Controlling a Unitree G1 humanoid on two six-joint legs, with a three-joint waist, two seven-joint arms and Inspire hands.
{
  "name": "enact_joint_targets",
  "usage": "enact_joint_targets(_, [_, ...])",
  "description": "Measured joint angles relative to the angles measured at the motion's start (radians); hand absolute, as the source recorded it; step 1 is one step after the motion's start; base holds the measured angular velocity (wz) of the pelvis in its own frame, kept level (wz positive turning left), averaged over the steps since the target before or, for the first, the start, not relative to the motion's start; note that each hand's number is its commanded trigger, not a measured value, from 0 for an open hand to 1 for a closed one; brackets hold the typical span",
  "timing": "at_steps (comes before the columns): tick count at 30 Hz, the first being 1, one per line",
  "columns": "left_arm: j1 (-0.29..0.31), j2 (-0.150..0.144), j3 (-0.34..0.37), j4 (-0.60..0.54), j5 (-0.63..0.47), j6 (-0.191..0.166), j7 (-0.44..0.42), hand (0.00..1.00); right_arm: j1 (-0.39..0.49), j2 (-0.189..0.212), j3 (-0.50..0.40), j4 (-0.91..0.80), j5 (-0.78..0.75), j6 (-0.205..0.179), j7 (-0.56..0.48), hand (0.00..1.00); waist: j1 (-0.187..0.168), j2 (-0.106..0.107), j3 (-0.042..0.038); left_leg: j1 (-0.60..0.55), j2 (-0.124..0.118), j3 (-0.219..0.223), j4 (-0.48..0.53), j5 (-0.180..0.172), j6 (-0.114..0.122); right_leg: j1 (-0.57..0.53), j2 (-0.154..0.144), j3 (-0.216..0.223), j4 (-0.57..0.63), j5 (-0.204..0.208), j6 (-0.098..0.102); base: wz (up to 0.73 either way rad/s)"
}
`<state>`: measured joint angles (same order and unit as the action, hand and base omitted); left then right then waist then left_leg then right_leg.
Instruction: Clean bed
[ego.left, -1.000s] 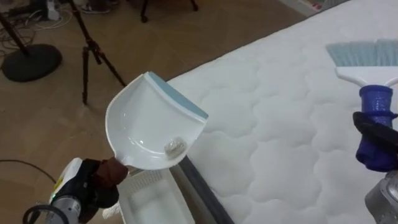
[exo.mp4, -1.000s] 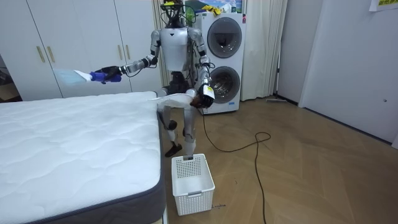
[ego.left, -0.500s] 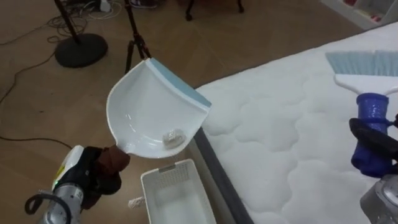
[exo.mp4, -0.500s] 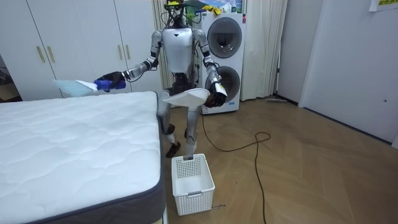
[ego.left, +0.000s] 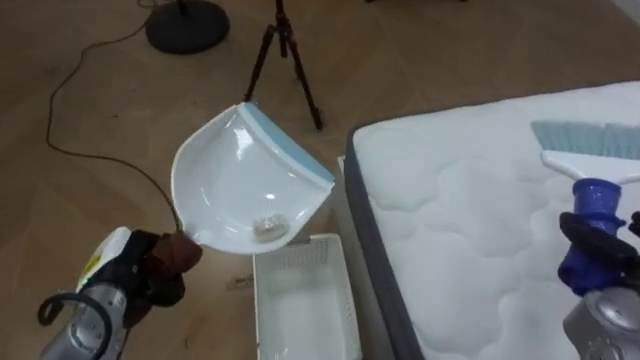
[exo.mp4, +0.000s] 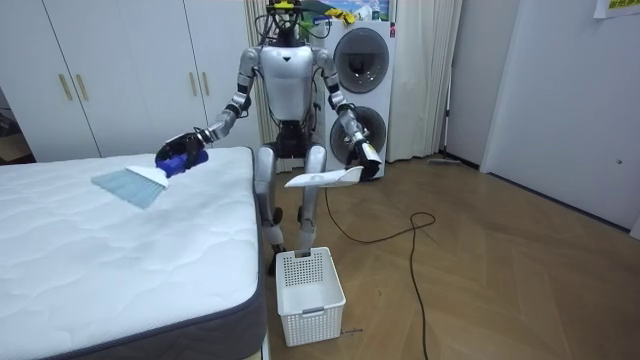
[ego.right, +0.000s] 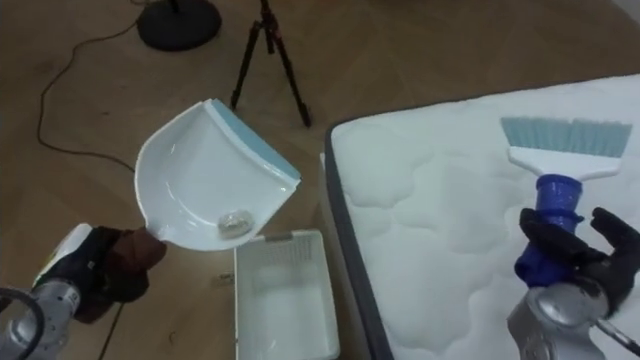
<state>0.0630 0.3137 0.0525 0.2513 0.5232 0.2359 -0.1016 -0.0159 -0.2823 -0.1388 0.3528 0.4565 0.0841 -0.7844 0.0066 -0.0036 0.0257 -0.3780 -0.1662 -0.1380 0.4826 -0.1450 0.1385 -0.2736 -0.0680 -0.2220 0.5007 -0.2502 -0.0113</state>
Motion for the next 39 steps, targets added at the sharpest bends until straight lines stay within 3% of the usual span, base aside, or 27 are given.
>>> enact_joint_targets(4, [-0.025, 0.018, -0.003, 0.013, 0.037, -0.004, 0.0, 1.0, -0.036, -0.004, 0.001, 0.039, -0.063, -0.017, 0.023, 0.0, 0.002, 0.023, 0.0024, -0.036, -0.006, 0.005, 0.006, -0.005, 0.002, -0.047, -0.008, 0.002, 0.024, -0.004, 0.004, -0.03])
enact_joint_targets(8, [-0.046, 0.081, -0.019, 0.098, 0.041, -0.014, 0.001, 1.0, -0.045, -0.01, 0.02, 0.073, -0.069, -0.042, 0.034, 0.0, 0.003, 0.044, 0.0042, -0.06, -0.008, 0.025, 0.002, -0.007, 0.005, -0.094, -0.027, 0.009, 0.059, -0.011, 0.006, -0.13])
enact_joint_targets(12, [-0.081, 0.089, -0.038, 0.165, 0.042, -0.014, -0.014, 1.0, -0.047, -0.028, 0.039, 0.134, -0.073, -0.043, 0.037, 0.0, -0.003, 0.06, 0.0073, -0.109, -0.024, 0.034, 0.011, -0.004, 0.009, -0.159, -0.039, 0.031, 0.106, -0.035, 0.008, 0.02])
enact_joint_targets(19, [-0.091, 0.097, -0.08, 0.173, 0.042, -0.015, -0.048, 1.0, -0.058, -0.031, 0.04, 0.156, -0.113, -0.043, 0.044, 0.0, -0.021, 0.08, 0.0087, -0.156, -0.039, 0.057, 0.02, -0.004, 0.011, -0.229, -0.07, 0.044, 0.164, -0.061, 0.005, -0.03])
enact_joint_targets(23, [-0.108, 0.126, -0.119, 0.174, 0.041, -0.021, -0.068, 1.0, -0.094, -0.04, 0.04, 0.183, -0.113, -0.068, 0.042, 0.0, -0.033, 0.112, 0.0082, -0.183, -0.039, 0.076, 0.021, -0.003, 0.013, -0.267, -0.071, 0.06, 0.177, -0.061, 0.006, -0.11])
enact_joint_targets(27, [-0.114, 0.173, -0.181, 0.183, 0.042, -0.025, -0.086, 1.0, -0.115, -0.043, 0.042, 0.205, -0.222, -0.076, 0.033, 0.0, -0.043, 0.149, 0.0083, -0.193, -0.039, 0.107, 0.011, -0.001, 0.018, -0.302, -0.08, 0.086, 0.202, -0.063, 0.01, -0.16])
enact_joint_targets(32, [-0.12, 0.173, -0.198, 0.213, 0.062, -0.023, -0.11, 1.0, -0.153, -0.048, 0.058, 0.227, -0.267, -0.101, 0.033, 0.0, -0.062, 0.186, 0.0087, -0.192, -0.038, 0.139, -0.008, 0.001, 0.022, -0.325, -0.087, 0.1, 0.213, -0.066, 0.007, -0.2])
enact_joint_targets(39, [-0.126, 0.173, -0.237, 0.243, 0.059, -0.015, -0.149, 1.0, -0.155, -0.048, 0.085, 0.224, -0.266, -0.108, 0.034, 0.0, -0.091, 0.208, 0.0065, -0.189, -0.036, 0.163, -0.027, 0.001, 0.022, -0.34, -0.082, 0.128, 0.209, -0.07, 0.007, -0.09])
